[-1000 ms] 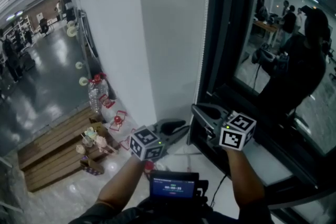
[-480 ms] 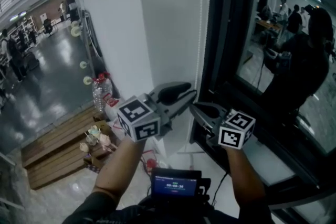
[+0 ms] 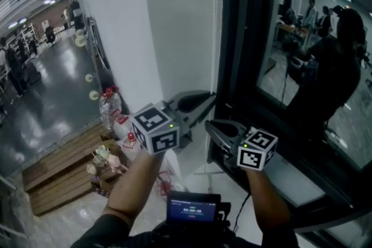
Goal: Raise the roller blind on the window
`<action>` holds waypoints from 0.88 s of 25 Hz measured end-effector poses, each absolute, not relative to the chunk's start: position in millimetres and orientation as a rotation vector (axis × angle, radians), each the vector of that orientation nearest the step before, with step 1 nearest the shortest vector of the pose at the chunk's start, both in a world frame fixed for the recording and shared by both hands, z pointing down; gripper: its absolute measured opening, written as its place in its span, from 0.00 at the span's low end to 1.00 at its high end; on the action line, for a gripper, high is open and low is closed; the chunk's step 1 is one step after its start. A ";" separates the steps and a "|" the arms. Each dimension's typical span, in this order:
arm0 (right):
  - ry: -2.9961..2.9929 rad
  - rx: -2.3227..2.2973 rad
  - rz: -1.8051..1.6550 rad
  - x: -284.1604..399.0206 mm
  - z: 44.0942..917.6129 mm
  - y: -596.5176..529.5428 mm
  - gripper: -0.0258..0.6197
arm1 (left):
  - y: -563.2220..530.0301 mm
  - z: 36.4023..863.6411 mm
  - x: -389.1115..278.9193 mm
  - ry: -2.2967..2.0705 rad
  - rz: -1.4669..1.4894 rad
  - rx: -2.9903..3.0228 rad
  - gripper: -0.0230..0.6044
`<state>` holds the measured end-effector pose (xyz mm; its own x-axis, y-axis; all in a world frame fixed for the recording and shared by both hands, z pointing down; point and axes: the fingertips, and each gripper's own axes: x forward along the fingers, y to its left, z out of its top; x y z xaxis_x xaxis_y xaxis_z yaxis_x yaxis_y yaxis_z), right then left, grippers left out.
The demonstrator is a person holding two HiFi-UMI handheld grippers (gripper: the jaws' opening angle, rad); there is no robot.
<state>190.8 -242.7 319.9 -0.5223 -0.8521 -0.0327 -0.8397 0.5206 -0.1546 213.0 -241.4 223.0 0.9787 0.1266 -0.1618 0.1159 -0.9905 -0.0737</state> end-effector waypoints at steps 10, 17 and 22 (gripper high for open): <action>2.673 -1.491 -0.275 188.0 350.7 -240.6 0.04 | -240.5 258.9 211.6 -0.155 0.191 -3.075 0.04; 2.667 -1.522 -0.407 188.7 385.6 -242.9 0.04 | -237.5 295.0 209.8 -0.146 0.141 -3.111 0.04; 2.660 -1.537 -0.468 187.7 402.1 -237.5 0.04 | -235.8 312.8 207.3 -0.156 0.117 -3.144 0.04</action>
<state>187.7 -237.5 402.1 -0.5103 -0.8516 0.1201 -0.8414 0.4655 -0.2745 207.3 -235.8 312.8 0.9923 0.0984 -0.0746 0.0990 -0.9951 0.0043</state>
